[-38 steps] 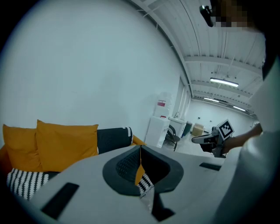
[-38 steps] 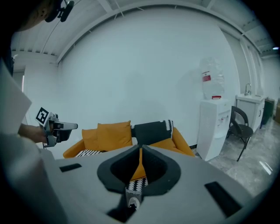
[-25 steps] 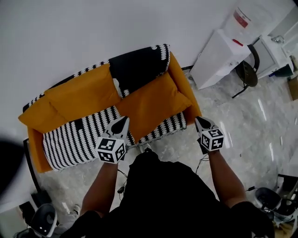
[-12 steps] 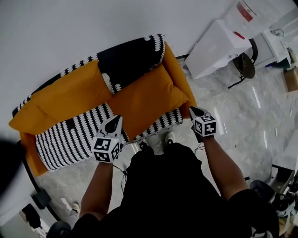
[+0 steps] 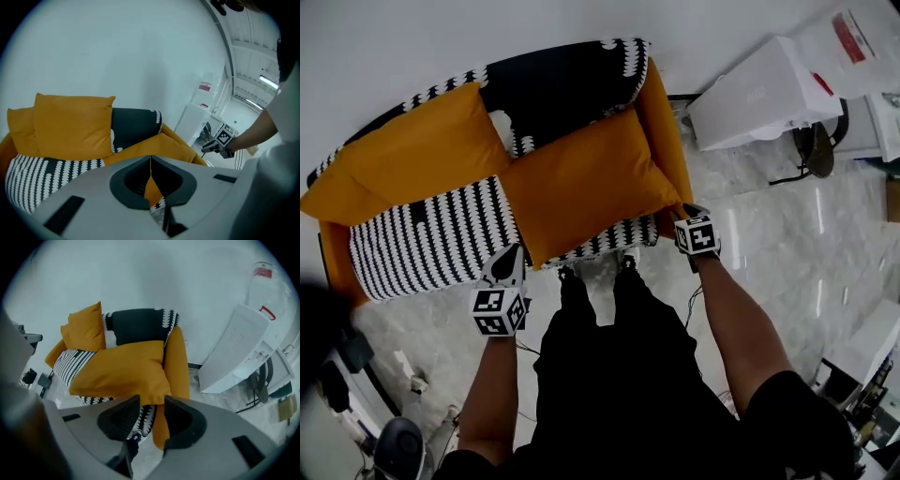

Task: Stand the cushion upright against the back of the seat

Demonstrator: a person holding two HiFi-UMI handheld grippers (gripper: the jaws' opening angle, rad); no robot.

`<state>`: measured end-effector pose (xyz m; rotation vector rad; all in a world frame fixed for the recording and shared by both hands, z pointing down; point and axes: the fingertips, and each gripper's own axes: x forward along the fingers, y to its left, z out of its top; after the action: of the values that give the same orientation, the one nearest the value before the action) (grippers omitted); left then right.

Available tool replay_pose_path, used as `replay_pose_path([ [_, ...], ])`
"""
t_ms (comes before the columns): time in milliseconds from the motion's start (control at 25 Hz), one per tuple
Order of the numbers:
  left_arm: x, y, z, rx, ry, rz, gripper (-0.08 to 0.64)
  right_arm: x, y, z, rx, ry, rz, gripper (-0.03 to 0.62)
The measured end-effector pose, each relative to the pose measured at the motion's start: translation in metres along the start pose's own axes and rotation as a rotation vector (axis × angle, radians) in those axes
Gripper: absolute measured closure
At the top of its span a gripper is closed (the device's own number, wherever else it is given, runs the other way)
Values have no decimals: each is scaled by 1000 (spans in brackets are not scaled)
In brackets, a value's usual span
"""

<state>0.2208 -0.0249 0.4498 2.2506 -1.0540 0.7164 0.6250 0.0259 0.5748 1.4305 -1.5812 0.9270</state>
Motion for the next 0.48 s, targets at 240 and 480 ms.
replay_pose_path([
  [240, 18, 0, -36, -37, -6, 98, 541, 47, -16, -12, -224, 39, 21, 426],
  [480, 28, 14, -75, -110, -13, 158, 540, 74, -26, -25, -389, 64, 30, 395],
])
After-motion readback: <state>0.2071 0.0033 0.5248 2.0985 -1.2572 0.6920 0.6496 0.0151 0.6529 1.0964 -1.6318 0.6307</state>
